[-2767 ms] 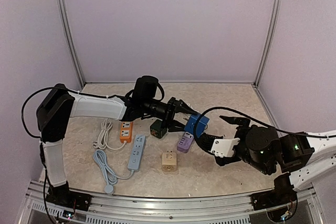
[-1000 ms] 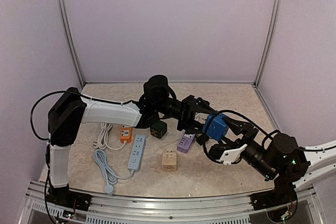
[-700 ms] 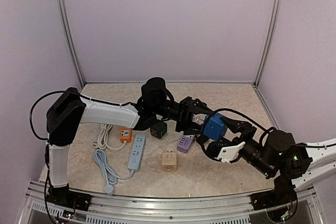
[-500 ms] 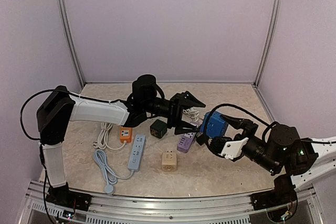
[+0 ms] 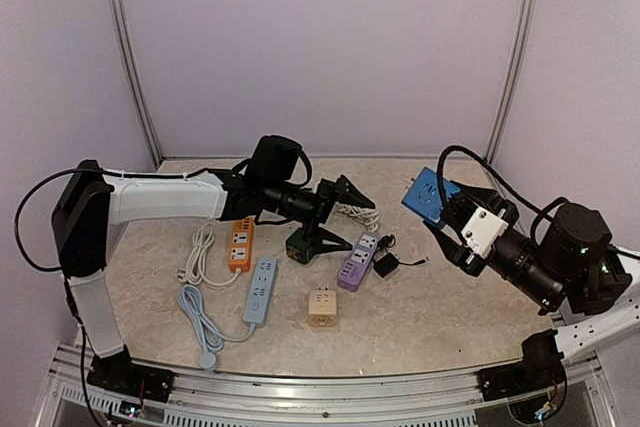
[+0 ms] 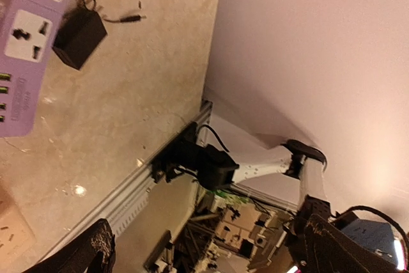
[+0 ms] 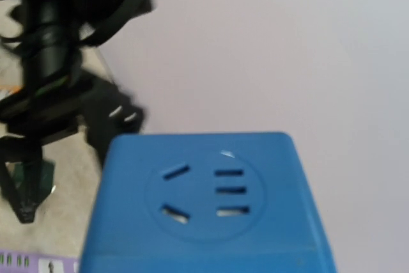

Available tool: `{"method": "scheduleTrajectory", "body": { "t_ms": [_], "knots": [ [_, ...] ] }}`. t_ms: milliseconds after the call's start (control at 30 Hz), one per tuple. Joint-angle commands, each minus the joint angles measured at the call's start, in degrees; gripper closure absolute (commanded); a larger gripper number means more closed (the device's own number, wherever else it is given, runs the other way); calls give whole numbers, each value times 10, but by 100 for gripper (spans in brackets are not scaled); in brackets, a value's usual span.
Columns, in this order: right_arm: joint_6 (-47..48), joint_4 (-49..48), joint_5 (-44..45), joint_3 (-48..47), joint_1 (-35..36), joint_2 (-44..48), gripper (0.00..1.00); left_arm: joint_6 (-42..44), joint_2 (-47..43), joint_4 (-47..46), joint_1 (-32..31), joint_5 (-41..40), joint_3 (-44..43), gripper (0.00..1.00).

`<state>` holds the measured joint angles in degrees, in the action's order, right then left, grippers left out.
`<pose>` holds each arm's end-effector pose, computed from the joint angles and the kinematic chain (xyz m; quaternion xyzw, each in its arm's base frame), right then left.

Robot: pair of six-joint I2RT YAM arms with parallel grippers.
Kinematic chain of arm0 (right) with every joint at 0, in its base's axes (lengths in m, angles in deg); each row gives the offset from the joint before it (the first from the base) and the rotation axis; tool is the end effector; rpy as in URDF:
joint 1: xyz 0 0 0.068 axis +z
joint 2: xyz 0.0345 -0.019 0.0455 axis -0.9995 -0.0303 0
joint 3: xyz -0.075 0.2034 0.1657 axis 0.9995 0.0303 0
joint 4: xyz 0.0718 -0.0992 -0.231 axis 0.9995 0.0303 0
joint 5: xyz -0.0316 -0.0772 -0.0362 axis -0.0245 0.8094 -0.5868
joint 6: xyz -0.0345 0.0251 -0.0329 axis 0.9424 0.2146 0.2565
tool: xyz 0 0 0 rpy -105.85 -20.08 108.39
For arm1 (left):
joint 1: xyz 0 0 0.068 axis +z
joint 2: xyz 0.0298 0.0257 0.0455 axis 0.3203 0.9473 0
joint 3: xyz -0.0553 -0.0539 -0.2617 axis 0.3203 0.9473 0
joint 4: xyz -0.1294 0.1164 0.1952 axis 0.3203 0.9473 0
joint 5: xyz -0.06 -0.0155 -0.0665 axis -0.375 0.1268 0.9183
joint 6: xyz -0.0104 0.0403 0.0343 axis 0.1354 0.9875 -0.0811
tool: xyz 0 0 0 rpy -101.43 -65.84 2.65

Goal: Insert the plug
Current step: Pass from the left arm to the right, then move the plug to the center of the board.

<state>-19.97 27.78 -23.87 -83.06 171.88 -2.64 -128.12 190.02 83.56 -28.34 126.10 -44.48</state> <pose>0.0445 0.1610 0.3475 -0.4352 0.5649 -0.0203 0.7008 0.2741 -0.3329 0.2521 0.0233 -0.8032 0.5870 0.0989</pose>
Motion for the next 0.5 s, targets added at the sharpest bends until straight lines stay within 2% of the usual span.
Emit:
{"method": "scheduleTrajectory", "body": {
  "t_ms": [0,100,167,267,300,467],
  "knots": [
    [-79,9,64,-44,3,30,100,221,-43,372,-12,-267,-84,1],
    [-121,31,89,-64,3,41,100,258,-21,474,-38,-383,-131,1],
    [-133,43,100,-73,4,42,100,279,17,519,-61,-419,-180,1],
    [-137,54,126,-82,3,39,100,305,76,526,-97,-395,-249,1],
    [-136,49,143,-88,3,38,100,314,109,544,-115,-405,-298,1],
    [-129,17,188,-103,3,40,100,315,196,578,-124,-405,-397,1]
  ]
}}
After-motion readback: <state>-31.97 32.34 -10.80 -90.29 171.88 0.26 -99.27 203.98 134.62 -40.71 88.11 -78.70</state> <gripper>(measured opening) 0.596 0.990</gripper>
